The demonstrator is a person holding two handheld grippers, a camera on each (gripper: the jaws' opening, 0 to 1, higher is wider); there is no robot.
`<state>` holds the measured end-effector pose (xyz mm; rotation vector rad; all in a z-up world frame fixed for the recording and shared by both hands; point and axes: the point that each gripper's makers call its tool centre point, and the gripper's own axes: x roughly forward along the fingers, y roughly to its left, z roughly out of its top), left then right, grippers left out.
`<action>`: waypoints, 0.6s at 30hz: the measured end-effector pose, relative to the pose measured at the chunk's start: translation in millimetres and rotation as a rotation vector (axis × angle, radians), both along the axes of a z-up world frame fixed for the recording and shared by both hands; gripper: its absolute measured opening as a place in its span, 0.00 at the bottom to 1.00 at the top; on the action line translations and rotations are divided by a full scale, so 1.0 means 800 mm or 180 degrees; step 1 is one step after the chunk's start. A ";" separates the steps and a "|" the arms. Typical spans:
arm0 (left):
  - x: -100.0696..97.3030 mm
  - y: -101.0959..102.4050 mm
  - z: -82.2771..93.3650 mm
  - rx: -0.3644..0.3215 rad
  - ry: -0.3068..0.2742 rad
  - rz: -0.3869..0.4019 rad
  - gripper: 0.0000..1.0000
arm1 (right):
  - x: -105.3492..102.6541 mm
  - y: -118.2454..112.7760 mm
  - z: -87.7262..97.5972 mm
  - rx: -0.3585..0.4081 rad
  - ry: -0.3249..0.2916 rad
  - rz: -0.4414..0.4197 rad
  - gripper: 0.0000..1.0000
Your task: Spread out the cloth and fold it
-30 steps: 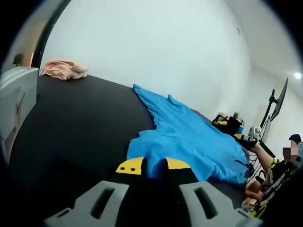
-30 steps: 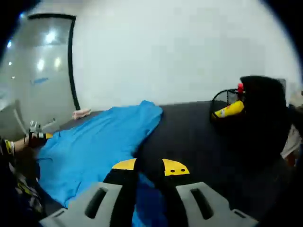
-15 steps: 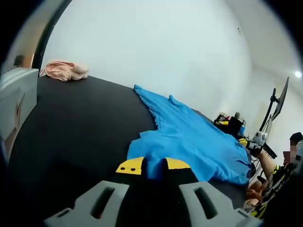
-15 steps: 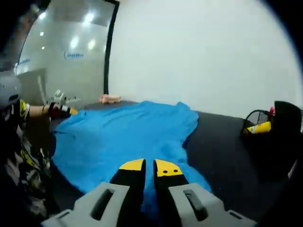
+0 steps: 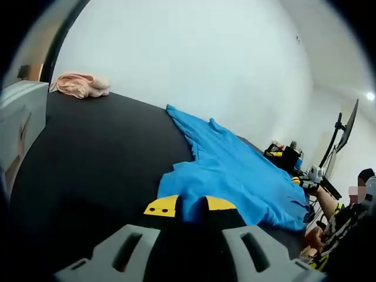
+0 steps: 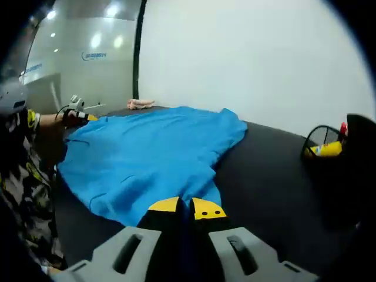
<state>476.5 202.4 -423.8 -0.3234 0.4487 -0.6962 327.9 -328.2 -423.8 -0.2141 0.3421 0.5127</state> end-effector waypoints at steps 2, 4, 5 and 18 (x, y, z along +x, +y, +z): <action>0.000 -0.001 0.000 -0.0012 0.0011 0.0002 0.15 | -0.001 0.000 0.002 -0.0061 -0.0033 -0.0022 0.05; -0.001 -0.002 0.000 0.0006 0.0002 0.0001 0.15 | -0.002 -0.006 0.013 -0.0093 -0.0044 0.0042 0.06; -0.001 -0.002 0.000 0.0013 -0.0004 0.0002 0.15 | 0.002 -0.013 0.023 0.0041 -0.0096 -0.0018 0.08; -0.001 -0.006 0.000 0.0009 -0.0026 0.0031 0.15 | 0.031 -0.017 -0.003 0.0241 0.0157 0.0147 0.12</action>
